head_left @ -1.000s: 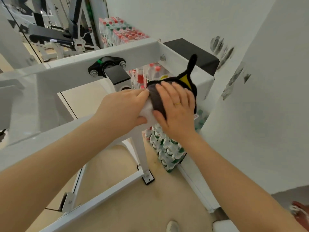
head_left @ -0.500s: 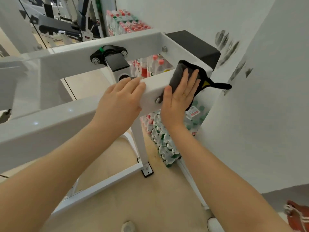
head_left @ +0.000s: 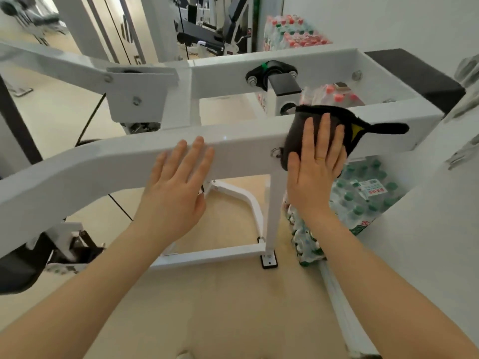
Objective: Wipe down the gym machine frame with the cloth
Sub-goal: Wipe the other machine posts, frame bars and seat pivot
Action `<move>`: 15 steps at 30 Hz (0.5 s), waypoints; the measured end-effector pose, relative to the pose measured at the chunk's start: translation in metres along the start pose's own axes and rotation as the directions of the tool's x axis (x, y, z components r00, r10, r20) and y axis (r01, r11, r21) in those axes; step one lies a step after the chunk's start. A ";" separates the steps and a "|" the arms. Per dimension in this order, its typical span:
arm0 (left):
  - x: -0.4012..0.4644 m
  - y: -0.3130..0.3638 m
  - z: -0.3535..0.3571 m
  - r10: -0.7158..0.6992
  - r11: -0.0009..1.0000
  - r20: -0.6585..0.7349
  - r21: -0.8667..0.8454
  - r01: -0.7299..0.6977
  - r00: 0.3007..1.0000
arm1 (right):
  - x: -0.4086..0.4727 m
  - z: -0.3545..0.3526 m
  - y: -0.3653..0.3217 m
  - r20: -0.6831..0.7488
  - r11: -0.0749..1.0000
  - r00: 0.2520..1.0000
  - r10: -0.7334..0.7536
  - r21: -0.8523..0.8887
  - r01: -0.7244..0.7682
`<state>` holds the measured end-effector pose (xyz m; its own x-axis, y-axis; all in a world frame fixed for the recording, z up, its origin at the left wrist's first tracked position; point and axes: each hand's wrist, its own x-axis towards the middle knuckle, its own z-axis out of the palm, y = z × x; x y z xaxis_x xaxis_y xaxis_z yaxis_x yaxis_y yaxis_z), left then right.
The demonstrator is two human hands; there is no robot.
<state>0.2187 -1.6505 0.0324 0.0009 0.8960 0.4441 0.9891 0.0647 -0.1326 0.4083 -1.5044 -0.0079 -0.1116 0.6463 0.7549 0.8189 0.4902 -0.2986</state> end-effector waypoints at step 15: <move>-0.061 -0.132 -0.014 -0.084 0.995 0.071 0.058 0.080 0.994 | -0.039 0.024 -0.223 0.183 0.918 0.899 -0.397 0.092 0.386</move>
<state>0.0900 -1.7199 0.0356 -0.0929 0.9161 0.3900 0.9757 0.1617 -0.1476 0.2163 -1.6251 0.0155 -0.5288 0.4937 0.6904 0.6563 0.7537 -0.0363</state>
